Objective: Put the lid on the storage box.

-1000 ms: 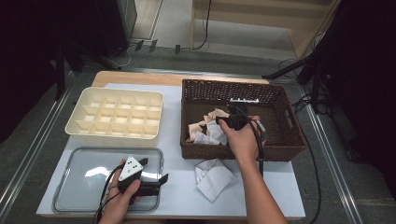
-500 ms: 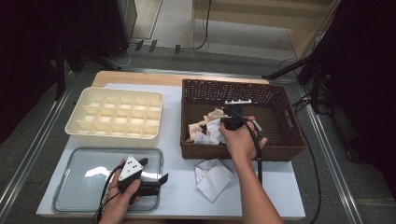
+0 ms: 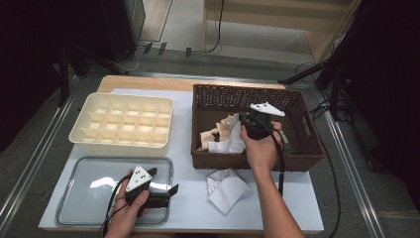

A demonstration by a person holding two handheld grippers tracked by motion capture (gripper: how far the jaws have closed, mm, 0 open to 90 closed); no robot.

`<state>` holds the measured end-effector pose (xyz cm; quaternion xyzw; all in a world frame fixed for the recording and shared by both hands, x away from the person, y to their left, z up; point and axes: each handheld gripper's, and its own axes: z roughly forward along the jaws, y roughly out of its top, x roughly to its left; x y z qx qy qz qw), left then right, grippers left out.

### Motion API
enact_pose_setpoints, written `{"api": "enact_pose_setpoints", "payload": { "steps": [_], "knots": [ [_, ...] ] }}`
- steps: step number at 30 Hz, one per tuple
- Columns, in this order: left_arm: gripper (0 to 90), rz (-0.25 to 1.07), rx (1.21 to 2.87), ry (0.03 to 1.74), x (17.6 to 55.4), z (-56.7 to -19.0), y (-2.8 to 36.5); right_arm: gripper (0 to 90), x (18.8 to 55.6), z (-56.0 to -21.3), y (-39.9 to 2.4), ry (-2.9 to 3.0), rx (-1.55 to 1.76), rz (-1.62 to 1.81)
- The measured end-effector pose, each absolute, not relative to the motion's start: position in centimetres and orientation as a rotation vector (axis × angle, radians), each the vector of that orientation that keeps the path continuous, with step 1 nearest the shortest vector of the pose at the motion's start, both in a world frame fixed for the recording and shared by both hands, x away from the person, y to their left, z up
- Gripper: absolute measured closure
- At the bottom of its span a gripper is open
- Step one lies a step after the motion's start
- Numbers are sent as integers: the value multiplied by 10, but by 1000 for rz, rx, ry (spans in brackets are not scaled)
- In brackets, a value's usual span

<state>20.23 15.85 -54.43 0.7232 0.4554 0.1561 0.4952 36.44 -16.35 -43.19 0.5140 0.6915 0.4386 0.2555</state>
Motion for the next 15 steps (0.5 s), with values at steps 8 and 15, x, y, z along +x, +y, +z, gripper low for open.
{"api": "enact_pose_setpoints", "payload": {
  "steps": [8,15],
  "knots": [
    [24,384,1753,1105,202,-544,158,888,349,-424,-169,1822,1352,1275],
    [24,382,1753,1103,202,-544,159,891,338,-413,-170,1790,1311,1318]
  ]
}}
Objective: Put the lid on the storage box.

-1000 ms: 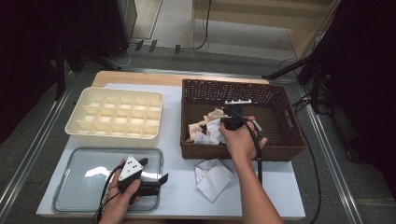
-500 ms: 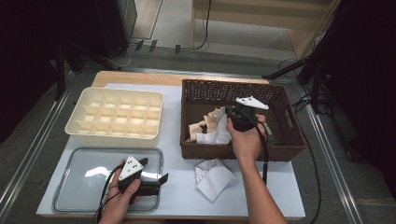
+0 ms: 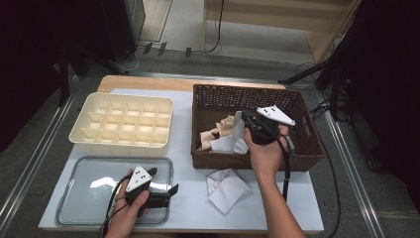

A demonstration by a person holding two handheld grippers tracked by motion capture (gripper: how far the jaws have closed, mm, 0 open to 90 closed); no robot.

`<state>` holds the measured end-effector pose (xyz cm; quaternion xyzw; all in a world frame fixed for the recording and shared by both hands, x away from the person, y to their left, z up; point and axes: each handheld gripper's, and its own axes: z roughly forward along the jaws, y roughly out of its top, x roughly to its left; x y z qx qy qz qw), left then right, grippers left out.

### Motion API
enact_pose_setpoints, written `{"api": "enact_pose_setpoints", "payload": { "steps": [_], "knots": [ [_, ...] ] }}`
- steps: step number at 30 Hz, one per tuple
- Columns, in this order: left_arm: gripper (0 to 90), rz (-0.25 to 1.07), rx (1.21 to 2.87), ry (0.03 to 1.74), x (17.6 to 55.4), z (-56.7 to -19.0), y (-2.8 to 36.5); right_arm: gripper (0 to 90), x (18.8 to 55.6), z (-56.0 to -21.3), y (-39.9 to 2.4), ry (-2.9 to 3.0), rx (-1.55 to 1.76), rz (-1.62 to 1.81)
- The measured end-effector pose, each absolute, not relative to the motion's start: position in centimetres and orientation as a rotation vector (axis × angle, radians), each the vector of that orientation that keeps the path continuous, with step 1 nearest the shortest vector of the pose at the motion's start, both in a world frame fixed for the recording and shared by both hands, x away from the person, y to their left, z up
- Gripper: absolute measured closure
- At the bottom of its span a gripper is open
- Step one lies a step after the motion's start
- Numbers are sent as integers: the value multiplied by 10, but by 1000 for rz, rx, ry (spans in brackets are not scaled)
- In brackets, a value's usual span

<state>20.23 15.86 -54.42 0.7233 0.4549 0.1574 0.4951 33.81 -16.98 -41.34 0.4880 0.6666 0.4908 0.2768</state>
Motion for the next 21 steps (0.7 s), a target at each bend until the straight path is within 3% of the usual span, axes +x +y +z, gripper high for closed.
{"api": "enact_pose_setpoints", "payload": {
  "steps": [21],
  "knots": [
    [24,367,1737,1116,203,-544,160,891,304,-371,-178,1734,1246,1474]
  ]
}}
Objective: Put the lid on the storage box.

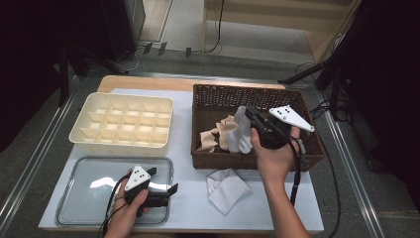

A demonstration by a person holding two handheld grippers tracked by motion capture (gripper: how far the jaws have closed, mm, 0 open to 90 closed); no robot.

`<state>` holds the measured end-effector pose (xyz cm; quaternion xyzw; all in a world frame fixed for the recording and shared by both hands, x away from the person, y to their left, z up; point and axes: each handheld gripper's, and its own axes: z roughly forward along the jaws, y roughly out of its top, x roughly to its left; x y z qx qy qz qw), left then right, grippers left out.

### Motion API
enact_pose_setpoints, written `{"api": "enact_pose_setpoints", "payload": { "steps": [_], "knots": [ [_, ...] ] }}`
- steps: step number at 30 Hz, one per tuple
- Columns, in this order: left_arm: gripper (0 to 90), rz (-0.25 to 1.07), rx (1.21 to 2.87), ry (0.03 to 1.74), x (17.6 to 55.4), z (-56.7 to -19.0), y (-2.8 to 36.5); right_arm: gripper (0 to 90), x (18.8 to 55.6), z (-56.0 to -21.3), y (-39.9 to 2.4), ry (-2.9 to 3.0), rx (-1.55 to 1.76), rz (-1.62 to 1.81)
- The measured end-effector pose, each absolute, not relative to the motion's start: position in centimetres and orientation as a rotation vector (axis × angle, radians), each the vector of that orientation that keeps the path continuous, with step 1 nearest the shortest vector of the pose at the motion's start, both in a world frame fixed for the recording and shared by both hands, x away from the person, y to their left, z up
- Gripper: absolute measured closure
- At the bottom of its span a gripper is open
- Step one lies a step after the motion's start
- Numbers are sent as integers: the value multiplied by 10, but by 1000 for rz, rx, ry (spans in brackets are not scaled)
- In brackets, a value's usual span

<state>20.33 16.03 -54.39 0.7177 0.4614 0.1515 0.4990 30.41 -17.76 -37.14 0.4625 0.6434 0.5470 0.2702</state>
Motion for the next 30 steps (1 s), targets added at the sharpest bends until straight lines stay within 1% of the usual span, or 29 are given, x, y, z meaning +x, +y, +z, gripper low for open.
{"api": "enact_pose_setpoints", "payload": {
  "steps": [3,10,17,20,24,30],
  "knots": [
    [24,366,1738,1115,203,-544,160,890,305,-376,-178,1752,1262,1459],
    [24,366,1738,1114,203,-544,160,887,302,-405,-179,1838,1331,1424],
    [24,366,1740,1115,203,-544,160,879,316,-423,-173,1959,1375,1324],
    [24,365,1738,1115,203,-544,160,882,316,-428,-170,1976,1357,1299],
    [24,365,1739,1113,203,-544,160,889,317,-419,-170,1912,1352,1331],
    [24,365,1738,1115,203,-544,160,890,322,-390,-162,1879,1295,1388]
  ]
}}
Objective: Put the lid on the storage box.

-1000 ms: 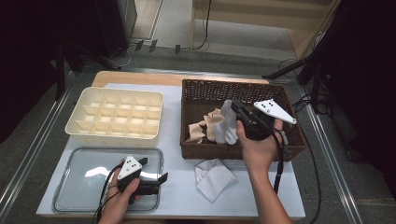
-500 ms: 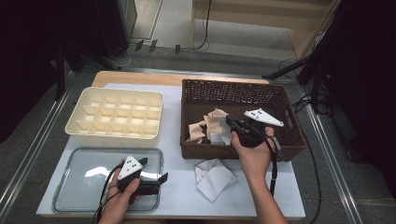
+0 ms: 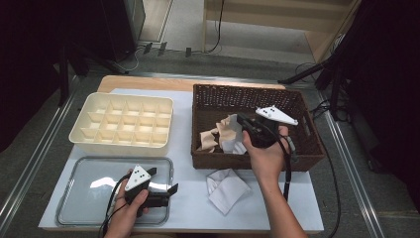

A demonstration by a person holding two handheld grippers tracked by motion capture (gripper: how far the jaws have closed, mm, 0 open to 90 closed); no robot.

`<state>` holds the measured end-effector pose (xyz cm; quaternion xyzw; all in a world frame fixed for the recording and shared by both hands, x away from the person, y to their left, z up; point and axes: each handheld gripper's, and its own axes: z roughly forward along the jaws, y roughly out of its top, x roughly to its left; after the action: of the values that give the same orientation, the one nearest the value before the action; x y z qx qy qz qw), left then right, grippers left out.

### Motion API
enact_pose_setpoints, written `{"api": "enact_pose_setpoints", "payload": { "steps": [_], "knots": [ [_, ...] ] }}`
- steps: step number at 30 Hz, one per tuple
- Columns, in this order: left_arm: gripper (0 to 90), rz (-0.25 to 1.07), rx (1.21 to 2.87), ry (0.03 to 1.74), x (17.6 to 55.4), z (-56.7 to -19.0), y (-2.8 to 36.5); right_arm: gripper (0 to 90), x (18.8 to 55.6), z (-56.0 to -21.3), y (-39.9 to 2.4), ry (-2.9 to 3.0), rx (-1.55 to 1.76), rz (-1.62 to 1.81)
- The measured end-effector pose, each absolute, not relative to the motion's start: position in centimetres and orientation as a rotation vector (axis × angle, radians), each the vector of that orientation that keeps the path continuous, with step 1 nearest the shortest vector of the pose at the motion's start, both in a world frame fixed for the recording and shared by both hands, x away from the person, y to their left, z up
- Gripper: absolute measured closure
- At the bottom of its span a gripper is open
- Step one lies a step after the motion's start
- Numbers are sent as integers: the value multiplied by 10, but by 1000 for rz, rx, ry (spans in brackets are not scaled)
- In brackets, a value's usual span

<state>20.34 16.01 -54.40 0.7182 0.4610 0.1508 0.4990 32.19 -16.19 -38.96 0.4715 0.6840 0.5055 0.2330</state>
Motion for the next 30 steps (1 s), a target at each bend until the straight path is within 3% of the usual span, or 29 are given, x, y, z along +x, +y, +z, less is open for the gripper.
{"api": "enact_pose_setpoints", "payload": {
  "steps": [8,20,30],
  "knots": [
    [24,364,1736,1113,203,-544,161,889,335,-361,-156,1787,1236,1455],
    [24,363,1740,1113,203,-544,161,873,365,-432,-165,1945,1365,1226],
    [24,363,1739,1112,203,-544,161,561,369,-437,-159,2042,1411,1204]
  ]
}}
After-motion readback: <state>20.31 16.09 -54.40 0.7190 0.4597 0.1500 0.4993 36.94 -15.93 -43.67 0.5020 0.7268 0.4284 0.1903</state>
